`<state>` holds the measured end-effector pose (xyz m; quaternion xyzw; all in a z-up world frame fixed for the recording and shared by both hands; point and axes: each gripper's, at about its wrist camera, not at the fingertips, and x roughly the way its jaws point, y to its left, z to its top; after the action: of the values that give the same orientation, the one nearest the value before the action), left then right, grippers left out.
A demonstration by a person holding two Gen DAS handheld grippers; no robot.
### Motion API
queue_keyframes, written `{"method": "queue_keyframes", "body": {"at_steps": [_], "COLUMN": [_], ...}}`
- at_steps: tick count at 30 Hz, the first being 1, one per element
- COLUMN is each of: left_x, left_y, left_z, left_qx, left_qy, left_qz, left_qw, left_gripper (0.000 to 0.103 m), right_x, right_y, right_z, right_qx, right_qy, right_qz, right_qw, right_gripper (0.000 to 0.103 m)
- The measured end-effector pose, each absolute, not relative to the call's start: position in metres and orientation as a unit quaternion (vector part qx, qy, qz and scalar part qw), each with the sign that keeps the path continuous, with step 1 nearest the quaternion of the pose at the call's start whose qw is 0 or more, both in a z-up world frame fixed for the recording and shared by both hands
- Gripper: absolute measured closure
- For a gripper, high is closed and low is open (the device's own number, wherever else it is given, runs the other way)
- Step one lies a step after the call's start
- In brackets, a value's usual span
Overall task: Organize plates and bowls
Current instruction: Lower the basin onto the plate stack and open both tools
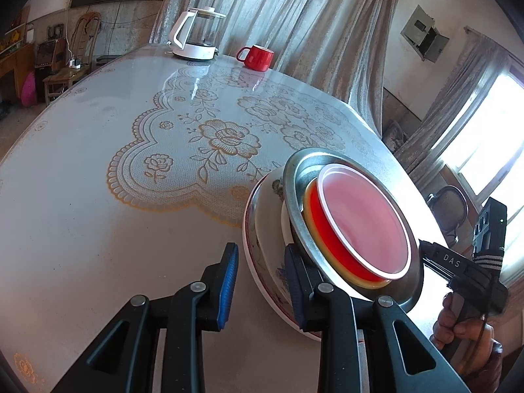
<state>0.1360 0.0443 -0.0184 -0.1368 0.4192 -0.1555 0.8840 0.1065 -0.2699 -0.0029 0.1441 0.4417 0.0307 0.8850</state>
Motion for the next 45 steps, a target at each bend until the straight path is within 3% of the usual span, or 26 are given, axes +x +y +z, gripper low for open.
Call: {"method": "queue_keyframes", "body": {"at_steps": [21,45], "left_x": [0.115,0.085], "left_y": [0.042,0.045], "left_z": [-0.016,-0.011], "left_qx": [-0.078,-0.086], "left_qy": [0.401,0.391], "left_qz": [-0.081,-0.074], "left_qw": [0.909,0.914], "left_gripper": [0.068,0.064], "right_x": [0.092,0.058], "right_y": [-0.253,-0.227], "right_z": [-0.001,0.003], "right_qx": [0.108,0.034], "right_qy": [0.441,0.427], "right_qz": [0.025,0.019], "right_qw": [0.891,0.904], "right_gripper": [0.092,0.088]}}
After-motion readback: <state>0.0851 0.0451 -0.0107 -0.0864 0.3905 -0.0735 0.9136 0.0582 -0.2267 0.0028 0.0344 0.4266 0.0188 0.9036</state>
